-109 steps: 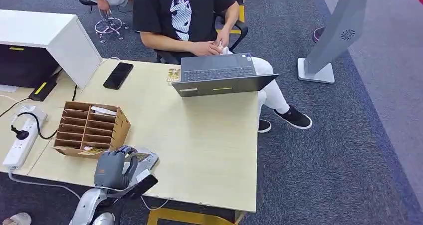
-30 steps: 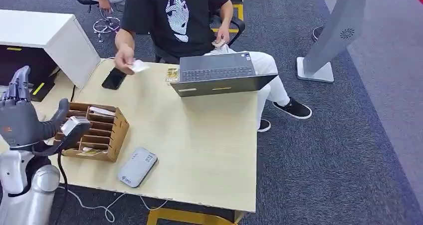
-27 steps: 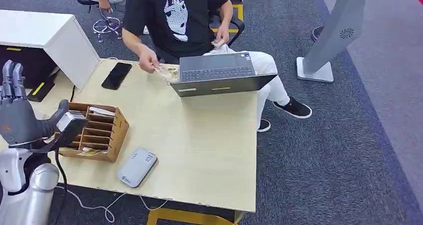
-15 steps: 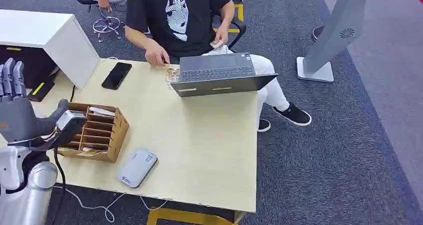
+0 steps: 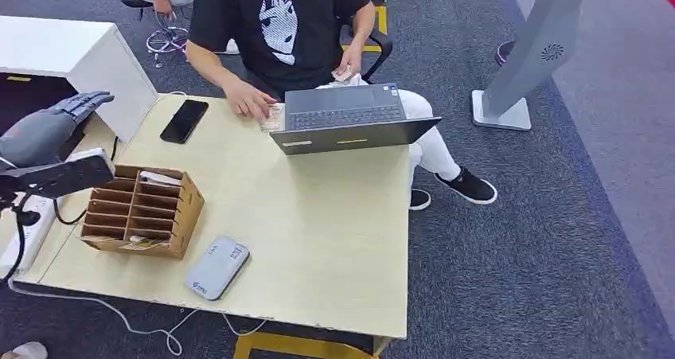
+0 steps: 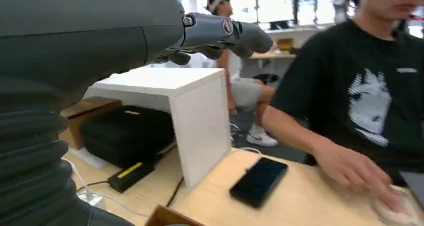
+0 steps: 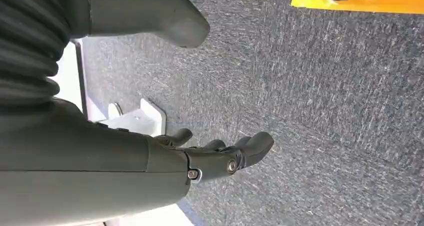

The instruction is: Pass the card to the sensor for recognition and then transmit it.

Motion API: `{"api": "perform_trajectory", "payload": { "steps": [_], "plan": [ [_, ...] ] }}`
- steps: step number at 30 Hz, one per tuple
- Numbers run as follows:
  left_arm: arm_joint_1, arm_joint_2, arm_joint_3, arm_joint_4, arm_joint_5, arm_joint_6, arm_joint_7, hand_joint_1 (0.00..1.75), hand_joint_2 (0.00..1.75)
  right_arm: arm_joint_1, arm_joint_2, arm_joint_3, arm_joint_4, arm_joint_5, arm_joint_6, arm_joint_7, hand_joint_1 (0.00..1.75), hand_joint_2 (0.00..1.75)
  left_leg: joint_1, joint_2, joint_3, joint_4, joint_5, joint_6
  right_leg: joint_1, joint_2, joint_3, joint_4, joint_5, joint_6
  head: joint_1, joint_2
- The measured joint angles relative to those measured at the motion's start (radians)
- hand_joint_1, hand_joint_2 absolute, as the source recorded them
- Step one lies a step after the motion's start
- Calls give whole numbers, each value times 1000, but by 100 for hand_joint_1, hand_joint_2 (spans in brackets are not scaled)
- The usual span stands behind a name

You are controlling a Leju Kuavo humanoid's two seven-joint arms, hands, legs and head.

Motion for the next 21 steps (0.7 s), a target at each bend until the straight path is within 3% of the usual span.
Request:
{"api": "perform_trajectory", "payload": {
  "steps": [3,5,12,15,18,21],
  "plan": [
    [-4,127,-18,-63,161,-32,1,0,175,0,-2,-5,0,5,2,-5,0,175,0,2,0,0,-1,0,0,2,-1,0,0,0,0,0],
    [-7,191,-21,-95,197,-36,3,0,175,0,-3,-10,0,5,2,-5,0,175,-1,0,0,0,-1,0,0,1,-1,0,-1,0,0,0],
    [-7,301,-38,-143,215,-35,16,0,175,-2,-3,-15,0,8,3,-8,0,175,-1,-1,0,0,-1,0,0,0,0,0,-1,0,0,0],
    [-7,358,-45,-165,276,-47,37,0,175,-1,-3,-16,0,19,3,-8,0,175,0,-1,0,0,-1,0,0,0,0,0,0,0,0,0],
    [-16,429,-52,-196,362,-97,68,0,175,-2,-3,-17,0,23,4,-11,0,175,0,-1,0,0,-1,0,0,0,0,0,-1,0,0,0],
    [-57,528,-73,-242,472,-173,127,0,175,-2,-4,-24,0,24,4,-11,0,175,0,-1,-1,0,-1,0,0,0,0,-1,-1,0,0,0]
  ]
}}
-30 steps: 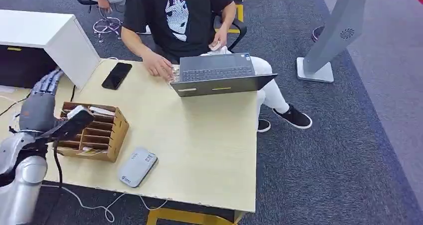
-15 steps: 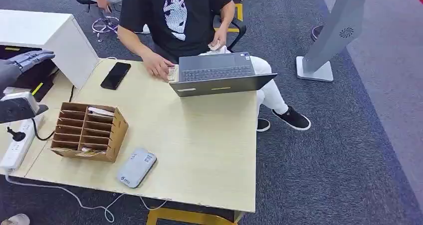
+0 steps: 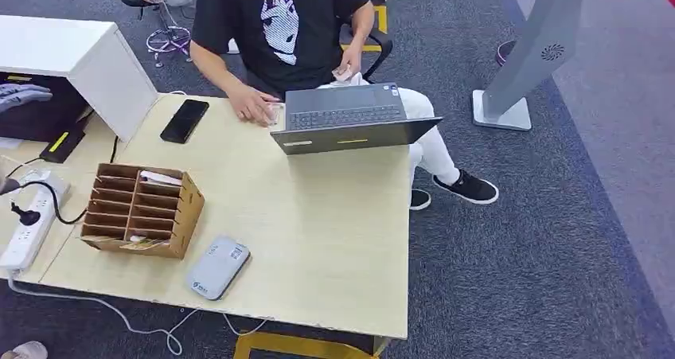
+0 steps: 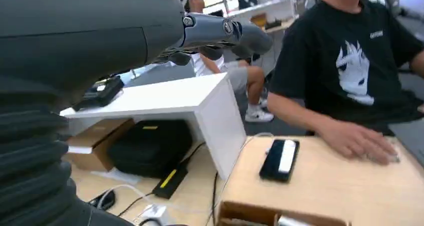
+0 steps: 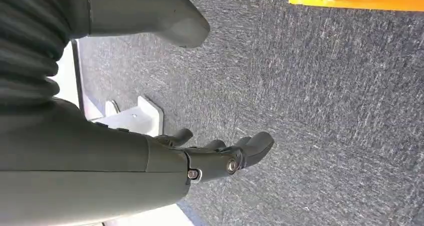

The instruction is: Pass the card to the sensor for recognition and then transmit it.

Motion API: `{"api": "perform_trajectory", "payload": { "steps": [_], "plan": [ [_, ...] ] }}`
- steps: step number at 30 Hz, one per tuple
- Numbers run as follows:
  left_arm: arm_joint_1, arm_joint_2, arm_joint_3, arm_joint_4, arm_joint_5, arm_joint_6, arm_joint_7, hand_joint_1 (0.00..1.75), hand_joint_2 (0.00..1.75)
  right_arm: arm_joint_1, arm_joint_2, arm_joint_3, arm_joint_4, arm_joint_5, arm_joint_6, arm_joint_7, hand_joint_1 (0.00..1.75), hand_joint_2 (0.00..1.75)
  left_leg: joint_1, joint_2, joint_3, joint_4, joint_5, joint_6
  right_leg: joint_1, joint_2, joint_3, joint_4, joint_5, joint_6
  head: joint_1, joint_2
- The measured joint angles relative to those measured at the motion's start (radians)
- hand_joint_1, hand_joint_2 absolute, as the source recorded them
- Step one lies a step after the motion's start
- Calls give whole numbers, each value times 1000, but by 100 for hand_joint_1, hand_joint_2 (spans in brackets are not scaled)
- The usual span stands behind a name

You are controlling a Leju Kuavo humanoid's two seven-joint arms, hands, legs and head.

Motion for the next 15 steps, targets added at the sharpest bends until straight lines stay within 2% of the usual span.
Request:
{"api": "perform_trajectory", "payload": {
  "steps": [2,6,12,15],
  "plan": [
    [-25,51,-9,-24,24,-19,16,0,175,0,0,-3,0,0,0,0,0,175,-1,0,0,0,-1,0,0,0,0,0,0,0,0,0],
    [-48,104,-37,-44,-3,-4,42,0,175,-3,0,-9,0,1,0,0,0,175,-1,-1,0,0,-1,0,0,-1,0,0,-1,-1,0,0],
    [30,140,-116,-40,-78,159,17,0,175,-5,0,-13,0,24,-1,0,0,175,-1,-1,1,0,0,0,0,-2,1,0,-1,-1,1,0],
    [75,147,-143,-26,-102,203,10,0,175,-5,0,-13,0,32,-1,1,0,175,0,-1,1,0,0,0,0,-2,1,0,-1,-1,0,0]
  ]
}}
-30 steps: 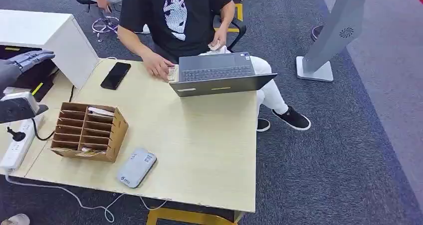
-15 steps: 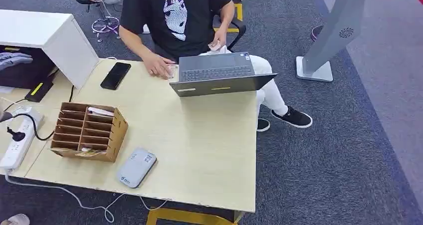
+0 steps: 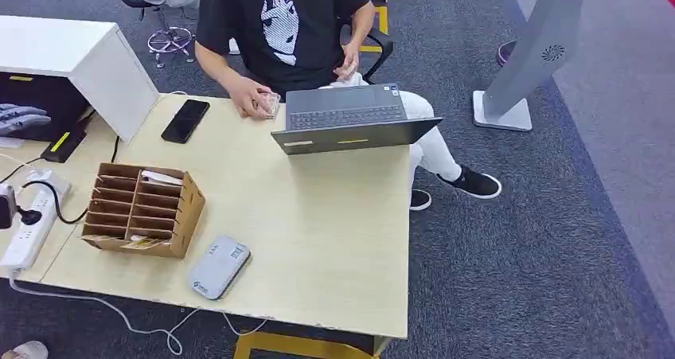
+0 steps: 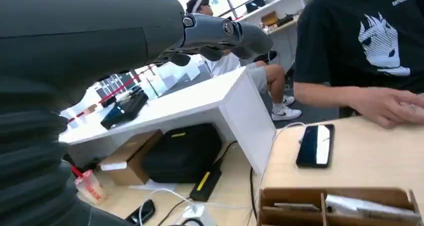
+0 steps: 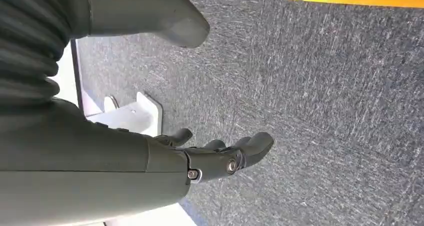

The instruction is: Pass the card to the sensor for recognition and then transmit it.

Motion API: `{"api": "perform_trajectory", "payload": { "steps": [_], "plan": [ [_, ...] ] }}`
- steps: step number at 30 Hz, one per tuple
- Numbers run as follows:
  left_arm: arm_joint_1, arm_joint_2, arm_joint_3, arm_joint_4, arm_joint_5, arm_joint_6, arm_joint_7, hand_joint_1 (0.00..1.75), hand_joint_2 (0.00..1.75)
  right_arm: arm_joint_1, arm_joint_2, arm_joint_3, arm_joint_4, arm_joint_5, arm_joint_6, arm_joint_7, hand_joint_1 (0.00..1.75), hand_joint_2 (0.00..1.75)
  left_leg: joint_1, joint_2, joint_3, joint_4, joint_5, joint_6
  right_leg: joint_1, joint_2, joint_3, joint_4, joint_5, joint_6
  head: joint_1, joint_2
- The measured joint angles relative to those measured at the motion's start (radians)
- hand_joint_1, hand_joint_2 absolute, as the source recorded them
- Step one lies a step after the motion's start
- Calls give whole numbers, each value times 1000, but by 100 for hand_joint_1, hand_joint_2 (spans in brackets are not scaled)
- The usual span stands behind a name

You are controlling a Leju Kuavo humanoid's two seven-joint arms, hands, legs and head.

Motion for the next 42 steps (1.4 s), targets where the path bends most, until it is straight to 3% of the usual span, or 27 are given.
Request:
{"api": "perform_trajectory", "payload": {
  "steps": [7,10,12,15,20,25,28,33,42],
  "plan": [
    [65,5,-34,28,-33,32,4,0,175,-1,0,-1,0,3,-2,2,0,175,-1,0,0,0,0,0,0,0,0,0,0,0,0,0],
    [137,-12,-30,64,-94,92,-2,0,175,-2,0,-2,0,5,-3,3,0,175,-1,0,0,0,0,0,-1,0,0,0,0,0,0,0],
    [187,-42,-10,92,-178,98,-19,0,175,-2,0,-3,0,14,-4,2,0,175,-1,0,0,0,0,0,-1,0,0,0,0,0,0,0],
    [239,-128,45,130,-298,95,-50,0,175,-3,0,-5,0,21,-5,0,0,175,0,-1,0,0,0,0,0,-2,1,0,0,0,0,0],
    [274,-223,93,170,-381,103,-69,0,175,-5,1,-8,0,21,-5,-3,0,175,-1,-1,0,0,0,0,-1,-2,1,0,0,0,0,0],
    [262,-418,116,270,-643,263,-100,0,175,-7,3,-12,0,35,-6,-10,0,175,-2,-4,0,0,0,0,-2,-5,1,0,0,0,0,0],
    [253,-527,116,317,-691,312,-106,0,175,-9,3,-13,0,37,-7,-11,0,175,-2,-4,0,0,0,1,-2,-5,1,0,0,0,0,0],
    [243,-616,125,349,-720,333,-113,0,175,-9,3,-16,0,37,-8,-12,0,175,-2,-4,0,0,0,1,-2,-4,1,0,0,0,0,0],
    [234,-790,159,364,-838,471,-122,0,175,-10,3,-29,0,46,-13,-19,0,175,-2,-4,0,0,0,1,-2,-4,1,0,0,0,0,0]
  ]
}}
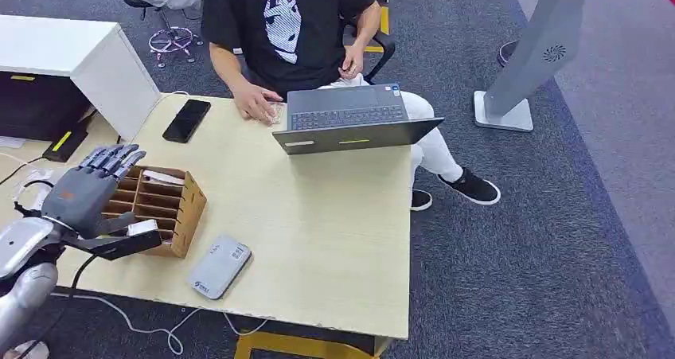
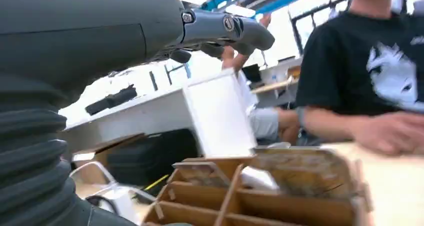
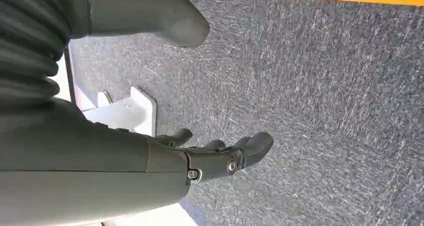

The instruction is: Pass the card to the sensor for recognition and then transmit it.

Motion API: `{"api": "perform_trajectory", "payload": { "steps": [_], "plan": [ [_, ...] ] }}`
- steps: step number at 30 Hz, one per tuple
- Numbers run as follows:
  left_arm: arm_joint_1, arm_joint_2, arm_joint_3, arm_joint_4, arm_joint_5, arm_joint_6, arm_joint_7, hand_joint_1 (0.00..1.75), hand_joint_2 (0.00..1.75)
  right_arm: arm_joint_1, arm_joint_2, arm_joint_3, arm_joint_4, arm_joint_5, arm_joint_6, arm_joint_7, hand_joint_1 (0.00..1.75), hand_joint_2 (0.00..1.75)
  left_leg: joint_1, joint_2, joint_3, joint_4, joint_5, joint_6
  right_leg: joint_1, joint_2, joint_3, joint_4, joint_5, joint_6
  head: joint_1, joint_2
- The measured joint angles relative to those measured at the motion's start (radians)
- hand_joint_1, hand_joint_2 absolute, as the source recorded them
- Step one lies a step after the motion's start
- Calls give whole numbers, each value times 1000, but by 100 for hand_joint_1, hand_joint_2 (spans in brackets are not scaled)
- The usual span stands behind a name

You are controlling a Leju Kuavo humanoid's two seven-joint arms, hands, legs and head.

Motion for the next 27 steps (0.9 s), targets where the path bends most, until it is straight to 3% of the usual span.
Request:
{"api": "perform_trajectory", "payload": {
  "steps": [5,9,27],
  "plan": [
    [-1,-60,6,9,-23,12,0,0,175,0,0,-4,0,7,-2,-3,0,175,0,0,0,0,0,0,0,0,0,0,0,0,0,0],
    [-3,-79,9,13,-29,11,-1,0,175,1,0,-7,0,5,-2,-6,0,175,0,0,0,0,0,0,0,0,0,0,0,0,0,0],
    [-6,-98,10,20,-34,-20,-1,0,175,3,0,-10,0,6,-10,-11,0,175,0,0,0,0,0,0,0,0,0,0,0,0,0,0]
  ]
}}
